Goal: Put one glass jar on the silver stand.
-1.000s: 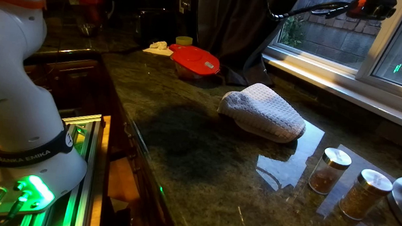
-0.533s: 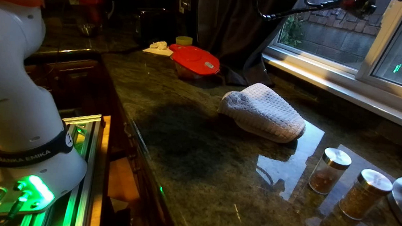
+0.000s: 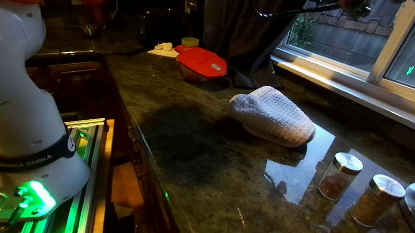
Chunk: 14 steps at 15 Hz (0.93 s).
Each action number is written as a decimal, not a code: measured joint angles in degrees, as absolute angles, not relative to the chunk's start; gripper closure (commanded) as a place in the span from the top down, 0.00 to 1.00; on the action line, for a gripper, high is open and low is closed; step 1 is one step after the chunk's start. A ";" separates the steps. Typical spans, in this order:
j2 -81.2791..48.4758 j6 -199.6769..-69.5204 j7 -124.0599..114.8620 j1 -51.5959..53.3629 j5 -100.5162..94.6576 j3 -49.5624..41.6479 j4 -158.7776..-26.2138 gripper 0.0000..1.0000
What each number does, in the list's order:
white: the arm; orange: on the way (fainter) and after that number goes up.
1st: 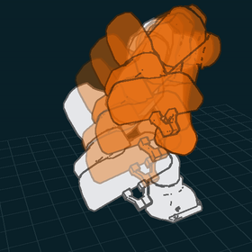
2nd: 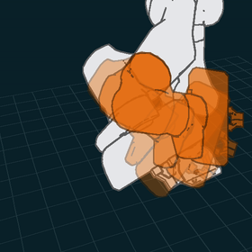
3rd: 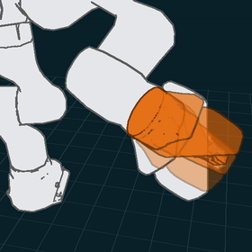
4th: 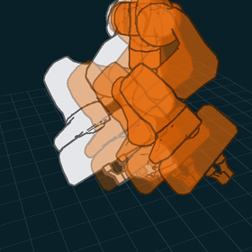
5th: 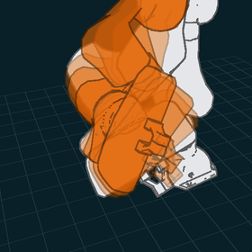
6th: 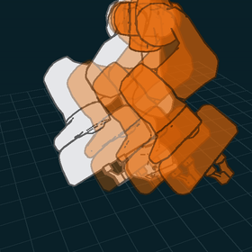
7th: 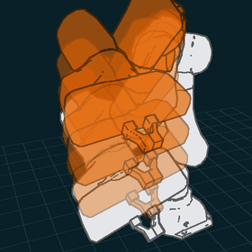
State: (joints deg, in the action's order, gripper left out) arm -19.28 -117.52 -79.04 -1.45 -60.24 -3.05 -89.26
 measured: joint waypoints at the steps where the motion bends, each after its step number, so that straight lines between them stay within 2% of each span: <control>1: -19.29 -117.48 -78.95 -1.45 -59.70 -3.08 -89.33 0.00; 14: -19.32 -117.48 -82.00 -1.48 -56.41 -4.28 -89.04 0.00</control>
